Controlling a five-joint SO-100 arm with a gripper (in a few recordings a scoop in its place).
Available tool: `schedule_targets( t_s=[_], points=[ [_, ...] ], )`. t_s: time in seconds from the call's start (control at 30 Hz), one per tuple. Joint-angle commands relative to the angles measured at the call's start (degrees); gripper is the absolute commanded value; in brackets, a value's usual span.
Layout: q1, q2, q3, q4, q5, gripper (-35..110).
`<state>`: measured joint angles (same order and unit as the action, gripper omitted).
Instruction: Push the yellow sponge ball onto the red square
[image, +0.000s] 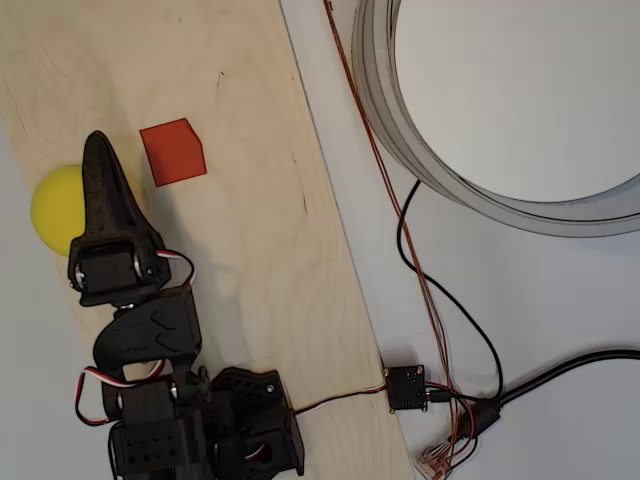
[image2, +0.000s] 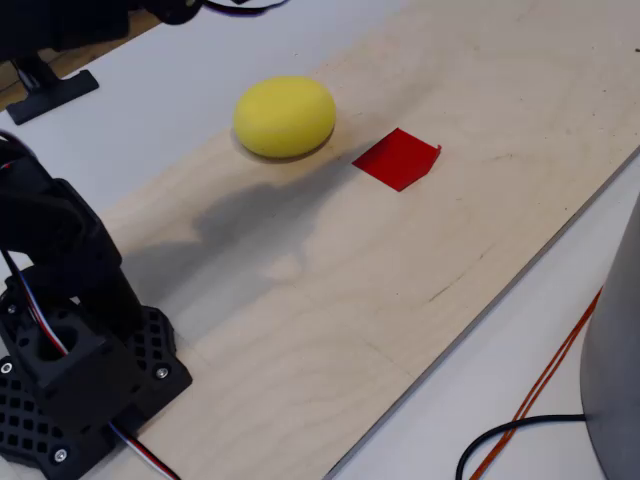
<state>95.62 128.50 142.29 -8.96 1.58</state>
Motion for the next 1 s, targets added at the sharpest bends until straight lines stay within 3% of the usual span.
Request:
schedule_targets(
  t_s=[0.0,0.4,0.67,0.97],
  points=[
    [1.49,-25.93,8.35,-34.01,-1.49,0],
    [0.35,-23.82,9.76,-33.40,-0.09,0],
    [-4.92,-7.29,1.14,3.96,-0.97,10],
    [-14.24,-1.41,-4.66,29.53,6.86,27]
  ],
)
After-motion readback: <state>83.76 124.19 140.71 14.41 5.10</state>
